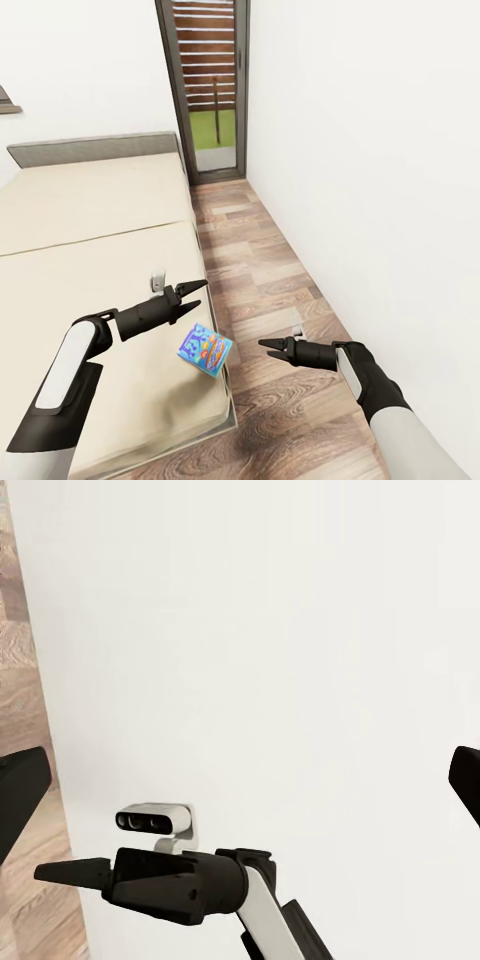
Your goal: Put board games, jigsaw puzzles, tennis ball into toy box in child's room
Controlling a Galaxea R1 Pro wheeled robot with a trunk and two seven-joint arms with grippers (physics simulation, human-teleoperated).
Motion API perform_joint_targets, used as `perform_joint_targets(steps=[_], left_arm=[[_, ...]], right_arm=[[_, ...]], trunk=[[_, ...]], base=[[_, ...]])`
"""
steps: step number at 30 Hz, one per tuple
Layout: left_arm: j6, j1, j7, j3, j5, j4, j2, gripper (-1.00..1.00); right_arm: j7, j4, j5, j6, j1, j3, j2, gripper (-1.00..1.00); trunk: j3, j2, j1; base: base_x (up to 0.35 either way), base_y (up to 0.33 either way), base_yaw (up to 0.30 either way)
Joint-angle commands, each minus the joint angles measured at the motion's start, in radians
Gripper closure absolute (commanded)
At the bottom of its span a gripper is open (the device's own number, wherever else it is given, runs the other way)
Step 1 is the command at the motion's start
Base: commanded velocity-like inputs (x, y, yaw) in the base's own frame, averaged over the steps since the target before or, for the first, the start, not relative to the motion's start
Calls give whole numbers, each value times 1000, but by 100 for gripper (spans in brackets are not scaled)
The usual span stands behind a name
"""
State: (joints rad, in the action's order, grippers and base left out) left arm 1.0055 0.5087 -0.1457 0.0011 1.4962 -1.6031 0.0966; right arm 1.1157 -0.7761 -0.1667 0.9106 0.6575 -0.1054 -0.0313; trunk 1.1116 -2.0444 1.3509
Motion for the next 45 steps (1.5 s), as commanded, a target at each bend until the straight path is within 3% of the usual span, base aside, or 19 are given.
perform_joint_targets(steps=[1, 7, 35, 45], left_arm=[[2, 1, -10, 0, 11, -1, 0, -100], [2, 1, -10, -1, 11, -1, 0, -100], [2, 1, -9, -2, 12, -1, -1, -100], [3, 1, -8, -2, 12, -2, -2, -100]], right_arm=[[2, 0, -1, 4, 1, -1, 0, -100], [2, 0, -1, 3, 4, -3, 0, -100], [4, 0, -3, 2, 8, -3, 0, -100], [51, 0, -4, 3, 7, -3, -10, -100]], trunk=[[4, -8, 4], [23, -50, 27], [23, -50, 27], [23, -50, 27]], base=[[0, 0, 0], [0, 0, 0], [0, 0, 0], [0, 0, 0]])
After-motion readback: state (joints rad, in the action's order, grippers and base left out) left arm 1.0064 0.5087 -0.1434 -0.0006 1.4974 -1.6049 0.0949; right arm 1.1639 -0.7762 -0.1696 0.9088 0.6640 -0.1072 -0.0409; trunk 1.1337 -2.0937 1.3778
